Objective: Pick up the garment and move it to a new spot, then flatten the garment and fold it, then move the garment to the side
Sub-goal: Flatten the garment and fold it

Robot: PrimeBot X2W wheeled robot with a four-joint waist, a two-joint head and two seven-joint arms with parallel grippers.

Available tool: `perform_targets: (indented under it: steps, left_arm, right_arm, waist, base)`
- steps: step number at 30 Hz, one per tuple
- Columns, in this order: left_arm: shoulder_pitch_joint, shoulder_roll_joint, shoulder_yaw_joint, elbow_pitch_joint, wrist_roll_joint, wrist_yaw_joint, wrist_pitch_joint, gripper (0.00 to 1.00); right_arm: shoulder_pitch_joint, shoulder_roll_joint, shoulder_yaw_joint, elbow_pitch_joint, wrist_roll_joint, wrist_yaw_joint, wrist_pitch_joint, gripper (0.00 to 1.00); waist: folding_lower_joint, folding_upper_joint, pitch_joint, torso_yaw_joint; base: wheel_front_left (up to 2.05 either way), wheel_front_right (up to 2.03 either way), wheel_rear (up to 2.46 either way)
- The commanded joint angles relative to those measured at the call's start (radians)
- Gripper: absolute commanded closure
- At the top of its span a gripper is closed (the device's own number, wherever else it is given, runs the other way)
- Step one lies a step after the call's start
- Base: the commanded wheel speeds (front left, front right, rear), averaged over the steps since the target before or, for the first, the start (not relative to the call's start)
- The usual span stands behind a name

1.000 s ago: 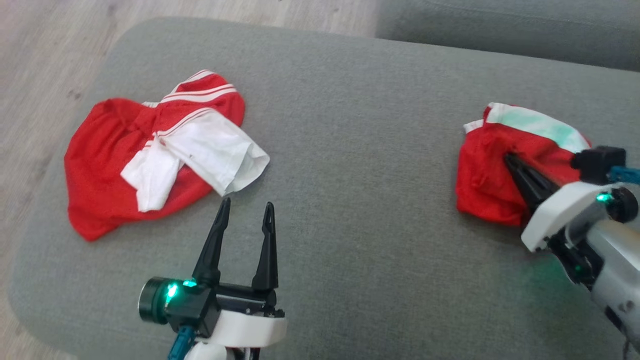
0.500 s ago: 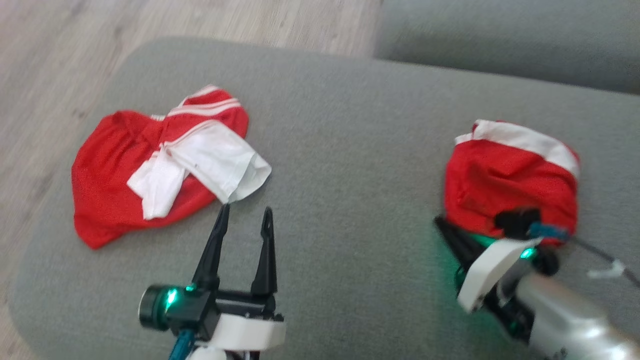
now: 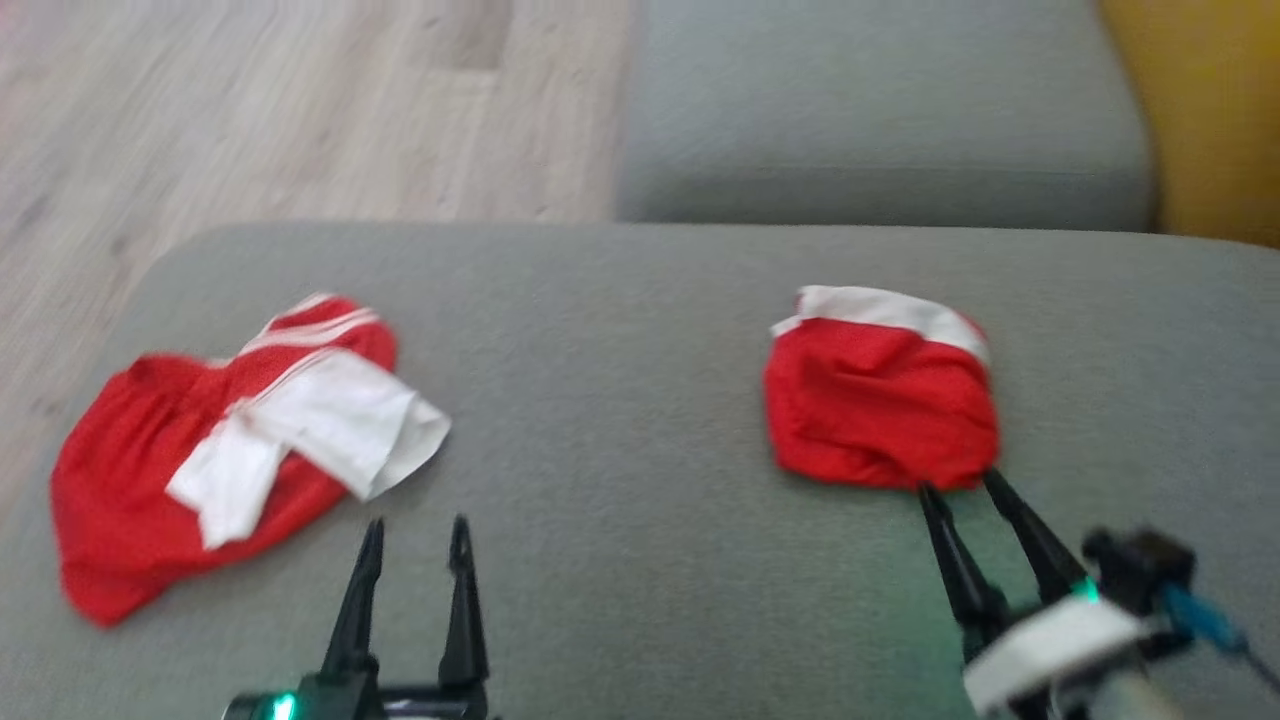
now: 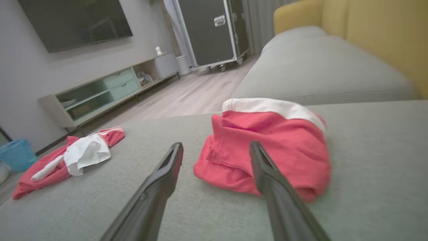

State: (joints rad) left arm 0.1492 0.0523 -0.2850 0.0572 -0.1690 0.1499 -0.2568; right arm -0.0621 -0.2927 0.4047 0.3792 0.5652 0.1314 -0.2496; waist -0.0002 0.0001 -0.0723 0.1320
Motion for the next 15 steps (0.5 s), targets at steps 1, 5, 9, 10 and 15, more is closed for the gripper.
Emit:
perform_targets:
  steps: [1,5,9,10,15]
  left_arm:
    - [-0.017,-0.002,0.042,-0.033,0.013,0.004,-0.005,0.00]
    - [0.016,-0.002,0.070,-0.032,0.041,0.010,-0.005,0.00]
    - [0.036,-0.002,0.084,-0.025,0.042,0.012,-0.005,0.00]
    - [0.039,-0.002,0.086,-0.024,0.042,0.013,-0.005,0.00]
    - [0.044,-0.002,0.099,-0.012,0.044,0.011,-0.005,0.00]
  right_arm:
    - [0.010,0.004,-0.026,-0.066,-0.065,-0.001,-0.012,0.00]
    - [0.128,0.048,-0.144,-0.155,-0.237,-0.001,-0.012,0.00]
    - [0.199,0.089,-0.206,-0.173,-0.300,-0.001,-0.012,0.00]
    - [0.208,0.098,-0.217,-0.176,-0.306,-0.001,-0.012,0.00]
    - [0.216,0.122,-0.236,-0.176,-0.318,-0.001,-0.012,0.00]
  waist:
    - [0.0002,-0.0001,-0.031,-0.042]
    - [0.0002,-0.0001,-0.050,-0.074]
    - [0.0002,-0.0001,-0.063,-0.089]
    - [0.0002,-0.0001,-0.064,-0.092]
    - [0.0002,-0.0001,-0.065,-0.109]
  base:
    - [0.00,0.00,0.00]
    - [0.00,0.00,0.00]
    - [0.00,0.00,0.00]
    - [0.00,0.00,0.00]
    - [0.00,0.00,0.00]
